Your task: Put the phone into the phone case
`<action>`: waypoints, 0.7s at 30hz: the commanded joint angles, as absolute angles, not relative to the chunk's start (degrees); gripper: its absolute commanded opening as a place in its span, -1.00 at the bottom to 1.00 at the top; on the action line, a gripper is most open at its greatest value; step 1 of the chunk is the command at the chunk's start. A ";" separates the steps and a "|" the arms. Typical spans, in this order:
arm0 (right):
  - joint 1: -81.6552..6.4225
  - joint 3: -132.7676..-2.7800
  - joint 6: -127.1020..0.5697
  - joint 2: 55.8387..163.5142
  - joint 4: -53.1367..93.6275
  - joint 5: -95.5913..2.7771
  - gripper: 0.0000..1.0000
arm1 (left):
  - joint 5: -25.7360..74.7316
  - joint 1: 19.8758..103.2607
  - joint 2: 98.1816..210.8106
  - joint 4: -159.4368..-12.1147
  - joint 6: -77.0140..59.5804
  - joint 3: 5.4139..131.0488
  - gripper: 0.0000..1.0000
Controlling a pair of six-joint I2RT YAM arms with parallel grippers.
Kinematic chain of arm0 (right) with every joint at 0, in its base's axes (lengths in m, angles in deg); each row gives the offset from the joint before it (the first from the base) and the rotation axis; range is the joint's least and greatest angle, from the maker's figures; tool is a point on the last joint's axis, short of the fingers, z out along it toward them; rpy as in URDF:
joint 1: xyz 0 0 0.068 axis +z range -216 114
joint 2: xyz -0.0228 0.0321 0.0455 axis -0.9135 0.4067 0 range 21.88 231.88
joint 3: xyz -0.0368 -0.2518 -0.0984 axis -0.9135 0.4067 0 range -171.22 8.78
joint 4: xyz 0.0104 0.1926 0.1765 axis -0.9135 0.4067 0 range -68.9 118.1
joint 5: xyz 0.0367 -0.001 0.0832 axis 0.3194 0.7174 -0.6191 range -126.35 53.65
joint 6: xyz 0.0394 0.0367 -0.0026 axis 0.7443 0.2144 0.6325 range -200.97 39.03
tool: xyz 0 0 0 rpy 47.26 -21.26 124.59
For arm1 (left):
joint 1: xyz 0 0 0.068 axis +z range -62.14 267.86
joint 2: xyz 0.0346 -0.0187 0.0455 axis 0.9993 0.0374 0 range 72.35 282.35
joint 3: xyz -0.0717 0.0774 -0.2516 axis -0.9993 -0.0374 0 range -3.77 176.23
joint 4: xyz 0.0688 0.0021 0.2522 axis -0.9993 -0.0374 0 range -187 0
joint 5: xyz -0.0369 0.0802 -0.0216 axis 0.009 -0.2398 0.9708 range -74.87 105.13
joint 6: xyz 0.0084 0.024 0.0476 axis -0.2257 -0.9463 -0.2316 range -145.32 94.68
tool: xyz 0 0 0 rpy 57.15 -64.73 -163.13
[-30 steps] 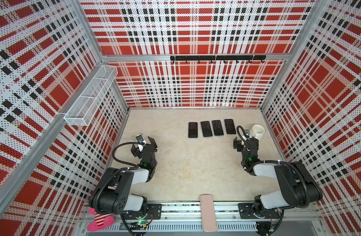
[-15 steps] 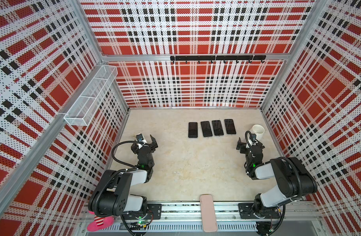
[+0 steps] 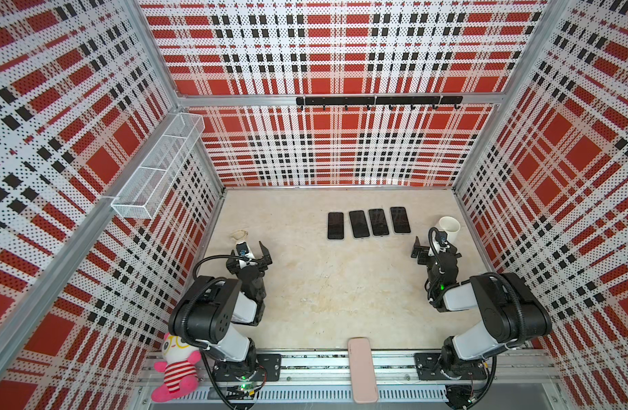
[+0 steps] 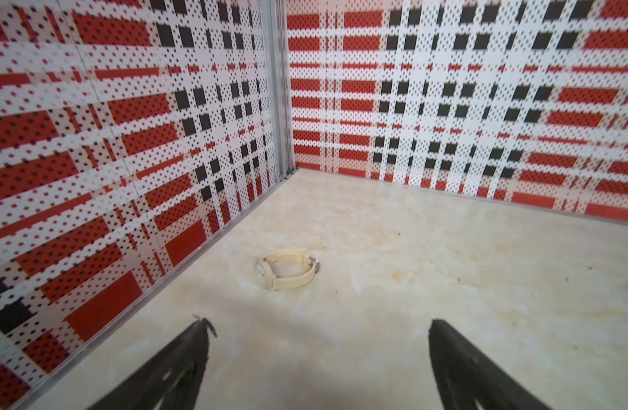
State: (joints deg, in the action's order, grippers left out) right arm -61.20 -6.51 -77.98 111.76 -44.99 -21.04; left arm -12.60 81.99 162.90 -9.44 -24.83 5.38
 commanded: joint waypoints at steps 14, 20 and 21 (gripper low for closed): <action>-61.51 -6.96 -77.69 112.05 -47.28 -20.56 0.99 | -10.89 83.46 162.96 -5.97 -24.33 6.79 0.96; -61.52 -7.42 -77.71 112.37 -46.63 -20.63 0.99 | -10.88 83.46 162.88 -6.04 -24.35 6.80 0.96; -61.52 -7.39 -77.70 112.38 -46.59 -20.67 1.00 | -10.89 83.44 162.94 -6.01 -24.33 6.78 0.96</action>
State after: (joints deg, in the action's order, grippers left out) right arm -61.20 -6.51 -77.87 111.78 -45.03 -20.98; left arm -10.96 83.02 162.90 -8.15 -24.26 6.56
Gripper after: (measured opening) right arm 0.998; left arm 0.982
